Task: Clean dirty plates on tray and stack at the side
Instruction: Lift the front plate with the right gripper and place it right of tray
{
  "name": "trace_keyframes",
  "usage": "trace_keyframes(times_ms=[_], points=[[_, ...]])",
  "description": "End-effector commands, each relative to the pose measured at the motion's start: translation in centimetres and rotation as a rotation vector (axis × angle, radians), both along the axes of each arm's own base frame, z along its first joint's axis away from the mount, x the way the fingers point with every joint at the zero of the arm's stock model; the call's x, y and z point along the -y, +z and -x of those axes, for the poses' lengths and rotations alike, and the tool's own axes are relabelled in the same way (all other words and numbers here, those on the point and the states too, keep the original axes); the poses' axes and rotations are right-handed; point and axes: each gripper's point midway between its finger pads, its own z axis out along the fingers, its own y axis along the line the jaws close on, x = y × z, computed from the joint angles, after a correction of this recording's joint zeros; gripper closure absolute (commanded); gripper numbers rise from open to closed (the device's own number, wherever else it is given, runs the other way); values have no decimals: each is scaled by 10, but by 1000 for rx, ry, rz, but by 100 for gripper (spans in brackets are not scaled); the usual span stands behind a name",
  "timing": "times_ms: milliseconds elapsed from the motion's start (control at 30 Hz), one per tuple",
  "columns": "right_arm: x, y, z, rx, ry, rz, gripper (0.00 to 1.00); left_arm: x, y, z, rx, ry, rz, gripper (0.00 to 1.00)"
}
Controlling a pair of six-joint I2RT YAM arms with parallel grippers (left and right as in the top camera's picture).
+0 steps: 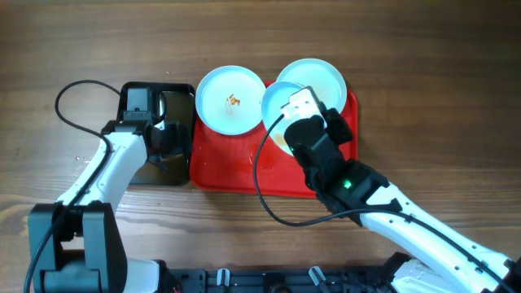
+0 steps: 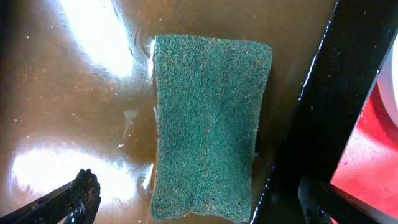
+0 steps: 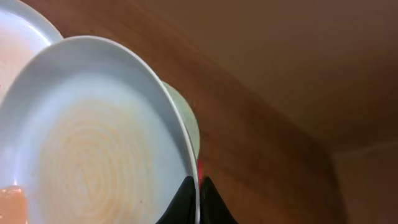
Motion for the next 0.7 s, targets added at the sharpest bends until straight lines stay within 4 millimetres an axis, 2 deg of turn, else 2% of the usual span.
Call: trace_keyframes(times_ms=[0,233,400,467,533,667], points=[[6,24,-3,39,55,233,96,2,4,-3,16,7,14,0],[1,30,-2,19,171,517,96,2,4,-3,16,7,14,0],[0,31,-3,32,159,480,96,2,4,-3,15,7,14,0],[-6,27,-4,39,144,318,96,2,4,-3,15,7,14,0],[-11,9,-6,-10,68,-106,96,2,4,-3,15,7,14,0],[9,-12,-15,-100,-135,-548,96,2,4,-3,15,7,14,0]])
